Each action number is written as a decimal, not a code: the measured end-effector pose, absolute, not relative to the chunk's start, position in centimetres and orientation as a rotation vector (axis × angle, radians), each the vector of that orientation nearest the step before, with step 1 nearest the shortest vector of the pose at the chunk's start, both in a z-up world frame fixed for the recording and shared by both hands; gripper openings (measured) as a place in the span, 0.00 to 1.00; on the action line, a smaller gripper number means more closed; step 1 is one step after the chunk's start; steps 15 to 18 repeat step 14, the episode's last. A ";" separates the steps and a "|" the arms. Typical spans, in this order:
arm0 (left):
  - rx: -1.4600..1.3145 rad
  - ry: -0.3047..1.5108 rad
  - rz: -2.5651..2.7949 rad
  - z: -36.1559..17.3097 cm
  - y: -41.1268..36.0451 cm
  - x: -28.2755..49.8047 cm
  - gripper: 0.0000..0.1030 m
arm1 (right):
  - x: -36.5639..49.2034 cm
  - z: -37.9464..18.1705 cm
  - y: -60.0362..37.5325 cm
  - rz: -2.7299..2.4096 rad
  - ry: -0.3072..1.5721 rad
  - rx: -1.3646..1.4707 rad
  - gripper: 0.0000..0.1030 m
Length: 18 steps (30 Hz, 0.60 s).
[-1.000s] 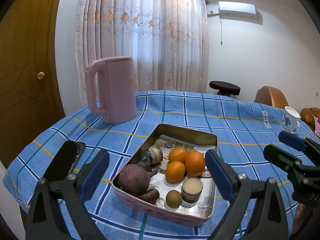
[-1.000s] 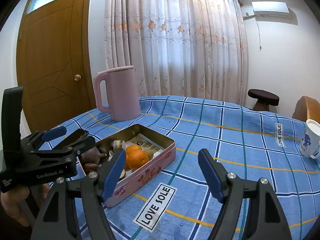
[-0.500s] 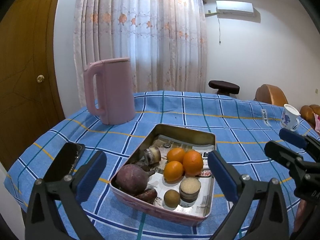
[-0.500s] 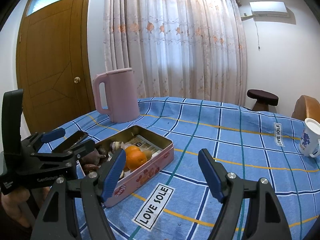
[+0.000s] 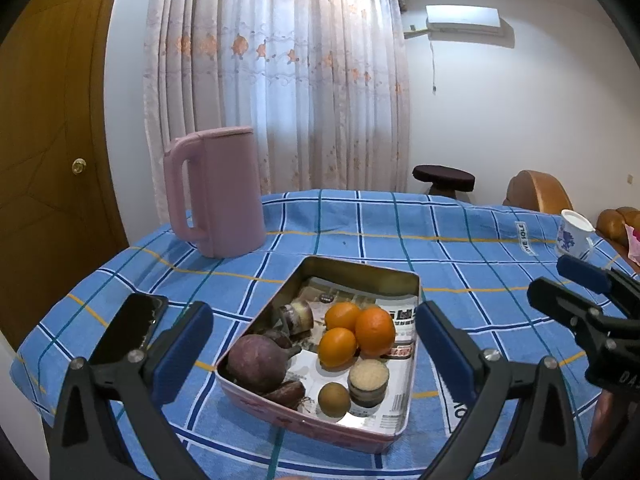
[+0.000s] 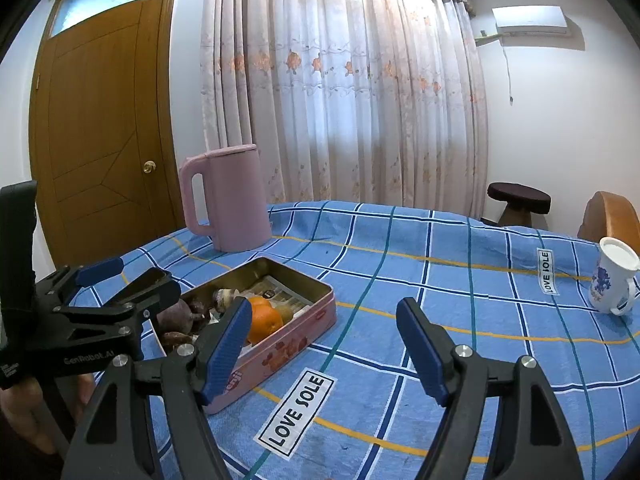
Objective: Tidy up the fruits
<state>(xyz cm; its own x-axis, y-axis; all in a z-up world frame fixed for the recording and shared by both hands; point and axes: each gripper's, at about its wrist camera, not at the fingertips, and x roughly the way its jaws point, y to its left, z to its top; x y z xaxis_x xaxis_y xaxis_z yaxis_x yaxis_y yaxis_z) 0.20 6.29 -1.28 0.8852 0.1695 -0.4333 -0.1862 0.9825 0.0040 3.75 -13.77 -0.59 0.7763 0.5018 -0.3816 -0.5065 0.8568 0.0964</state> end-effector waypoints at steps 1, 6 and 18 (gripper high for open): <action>-0.041 0.452 0.183 -1.3 6.3 0.3 1.00 | 3.7 -0.6 -13.8 0.545 0.410 -0.012 0.74; -0.042 0.466 0.183 -1.5 6.2 0.4 1.00 | 3.7 -0.6 -14.1 0.541 0.412 -0.009 0.74; -0.016 0.465 0.175 -1.8 5.6 0.4 1.00 | 4.1 -0.9 -15.3 0.506 0.425 -0.025 0.74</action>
